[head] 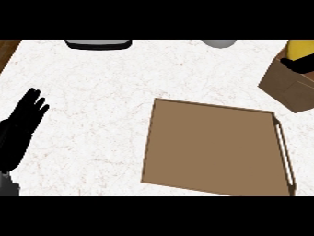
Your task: Pick the lemon from the tray and place it in the cardboard box
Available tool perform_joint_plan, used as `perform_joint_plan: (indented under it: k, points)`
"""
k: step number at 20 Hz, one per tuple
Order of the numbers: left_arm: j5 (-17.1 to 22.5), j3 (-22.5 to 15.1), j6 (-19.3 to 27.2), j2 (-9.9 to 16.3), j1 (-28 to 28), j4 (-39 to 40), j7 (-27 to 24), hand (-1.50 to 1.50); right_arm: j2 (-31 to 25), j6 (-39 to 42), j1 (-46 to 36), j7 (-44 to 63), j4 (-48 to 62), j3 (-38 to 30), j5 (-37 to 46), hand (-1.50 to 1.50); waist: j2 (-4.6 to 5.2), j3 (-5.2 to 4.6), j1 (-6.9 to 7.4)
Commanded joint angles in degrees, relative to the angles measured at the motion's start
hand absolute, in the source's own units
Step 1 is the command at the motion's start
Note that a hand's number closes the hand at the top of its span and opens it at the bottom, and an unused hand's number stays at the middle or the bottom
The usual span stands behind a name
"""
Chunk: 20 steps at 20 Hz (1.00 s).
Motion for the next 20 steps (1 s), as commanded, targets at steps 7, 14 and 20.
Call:
perform_joint_plan:
  k: [7,14,20]
  points:
    - [0.02,0.13,-1.05,0.68,-1.09,0.78,-0.67,0.00,1.62,-1.49,-3.75,-1.04,22.35,-0.47,0.74,1.50,0.20,0.00,0.75]
    - [-2.79,-2.16,1.76,-2.44,1.56,-1.50,-0.58,0.00,-1.96,-3.01,-1.66,-12.57,30.25,-3.87,-3.55,-1.50,0.07,0.04,0.07]
    - [-0.84,-0.22,0.50,-0.74,-0.73,0.50,-0.29,0.00,1.04,-9.72,-4.35,-17.29,31.62,-13.53,-13.54,-1.50,0.23,0.12,0.02]
